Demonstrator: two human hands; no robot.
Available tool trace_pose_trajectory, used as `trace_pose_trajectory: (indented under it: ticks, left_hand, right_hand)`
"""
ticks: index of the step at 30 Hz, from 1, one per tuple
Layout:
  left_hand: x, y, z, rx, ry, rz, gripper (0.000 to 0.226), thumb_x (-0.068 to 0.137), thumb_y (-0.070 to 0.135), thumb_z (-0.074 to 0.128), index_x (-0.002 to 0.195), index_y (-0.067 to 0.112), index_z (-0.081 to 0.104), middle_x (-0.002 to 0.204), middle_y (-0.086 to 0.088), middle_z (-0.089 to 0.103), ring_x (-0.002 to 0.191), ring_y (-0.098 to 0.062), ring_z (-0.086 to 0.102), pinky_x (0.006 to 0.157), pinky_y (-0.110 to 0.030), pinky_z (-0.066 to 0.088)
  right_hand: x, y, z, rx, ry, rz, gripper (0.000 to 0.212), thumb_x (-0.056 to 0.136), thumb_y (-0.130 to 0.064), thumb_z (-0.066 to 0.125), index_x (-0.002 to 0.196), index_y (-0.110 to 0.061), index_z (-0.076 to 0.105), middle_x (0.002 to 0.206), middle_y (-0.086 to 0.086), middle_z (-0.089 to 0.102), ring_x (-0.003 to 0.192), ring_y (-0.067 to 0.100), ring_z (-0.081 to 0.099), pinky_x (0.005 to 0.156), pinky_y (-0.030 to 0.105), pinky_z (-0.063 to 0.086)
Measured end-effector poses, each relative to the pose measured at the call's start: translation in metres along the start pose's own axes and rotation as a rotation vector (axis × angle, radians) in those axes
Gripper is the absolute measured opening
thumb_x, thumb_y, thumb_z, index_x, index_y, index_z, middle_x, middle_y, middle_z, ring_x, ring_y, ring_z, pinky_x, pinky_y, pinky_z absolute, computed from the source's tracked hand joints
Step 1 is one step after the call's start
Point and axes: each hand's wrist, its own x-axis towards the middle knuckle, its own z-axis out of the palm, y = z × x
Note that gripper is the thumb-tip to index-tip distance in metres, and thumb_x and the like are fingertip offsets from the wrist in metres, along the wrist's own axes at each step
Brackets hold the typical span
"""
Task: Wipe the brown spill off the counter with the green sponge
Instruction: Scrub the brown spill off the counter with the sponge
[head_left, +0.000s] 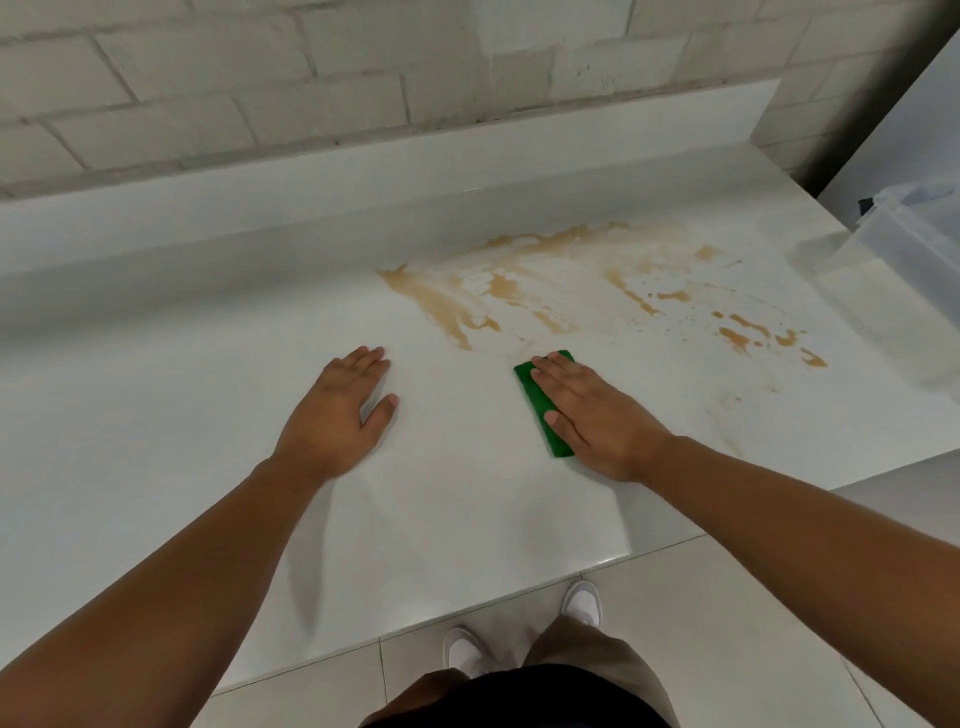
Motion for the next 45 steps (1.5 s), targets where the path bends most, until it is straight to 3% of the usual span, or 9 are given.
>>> trace_pose_trajectory:
  ticks: [7,14,22,25,31,37,40,45]
  left_hand:
    - [0.001,0.000,0.003,0.019,0.005,-0.012,0.062,0.099,0.052,0.032,0.149,0.017,0.041,0.158,0.005,0.034,0.149,-0.008,0.020,0.123,-0.033,0.014]
    - [0.001,-0.002,0.004,0.028,-0.001,0.006,0.060,0.100,0.049,0.034,0.150,0.016,0.040,0.159,0.004,0.033,0.149,-0.009,0.020,0.123,-0.034,0.015]
    - [0.002,-0.002,0.005,0.030,0.015,0.007,0.055,0.102,0.045,0.039,0.149,0.016,0.041,0.158,0.004,0.035,0.149,-0.009,0.022,0.123,-0.033,0.014]
    - [0.002,-0.003,0.005,0.021,0.017,0.003,0.053,0.102,0.043,0.041,0.149,0.016,0.042,0.158,0.004,0.036,0.149,-0.009,0.022,0.123,-0.034,0.016]
    - [0.002,-0.003,0.004,0.015,0.009,0.017,0.055,0.102,0.045,0.038,0.148,0.016,0.043,0.157,0.004,0.037,0.148,-0.010,0.023,0.123,-0.033,0.016]
    - [0.021,-0.014,-0.015,-0.071,0.142,-0.078,0.050,0.095,0.044,0.048,0.136,0.018,0.058,0.140,0.004,0.057,0.134,-0.015,0.045,0.112,-0.037,0.039]
    - [0.036,-0.023,-0.021,-0.038,0.153,-0.139,0.046,0.096,0.036,0.054,0.137,0.014,0.057,0.143,0.000,0.055,0.137,-0.018,0.042,0.113,-0.033,0.035]
    - [0.036,-0.039,-0.009,-0.006,0.089,-0.156,0.049,0.098,0.037,0.050,0.142,0.013,0.051,0.152,-0.002,0.045,0.144,-0.019,0.032,0.117,-0.033,0.027]
  right_hand:
    - [0.058,-0.021,-0.005,-0.095,0.004,0.415,0.057,0.104,-0.026,0.018,0.154,-0.003,0.002,0.163,0.012,-0.002,0.150,0.027,-0.004,0.122,0.039,-0.001]
    - [0.045,-0.038,0.011,0.008,0.047,0.109,0.061,0.102,-0.037,0.015,0.155,-0.008,0.010,0.164,0.007,0.005,0.150,0.020,-0.003,0.122,0.036,-0.002]
    - [0.078,-0.029,-0.004,-0.027,0.015,0.297,0.058,0.104,-0.032,0.016,0.155,-0.005,0.002,0.163,0.009,-0.003,0.150,0.023,-0.007,0.122,0.037,-0.003]
    - [0.082,-0.037,0.002,-0.044,0.052,0.231,0.057,0.103,-0.029,0.016,0.155,-0.005,0.008,0.163,0.010,0.003,0.150,0.024,-0.002,0.122,0.037,-0.002]
    - [0.061,-0.030,0.002,-0.024,0.027,0.019,0.071,0.095,-0.046,0.000,0.155,-0.009,0.010,0.164,0.006,0.006,0.150,0.018,-0.002,0.120,0.029,-0.004]
    - [0.086,-0.016,-0.005,-0.055,0.018,0.186,0.059,0.104,-0.032,0.018,0.154,-0.003,0.007,0.163,0.011,0.003,0.151,0.024,-0.001,0.123,0.037,0.003]
    - [0.112,-0.023,-0.006,-0.045,0.011,0.223,0.058,0.103,-0.029,0.021,0.154,-0.003,0.008,0.163,0.012,0.003,0.150,0.025,-0.001,0.122,0.039,0.002]
    - [0.105,-0.049,0.003,-0.003,0.047,0.102,0.060,0.102,-0.033,0.022,0.155,-0.006,0.010,0.163,0.013,0.004,0.150,0.027,-0.002,0.123,0.042,0.003]
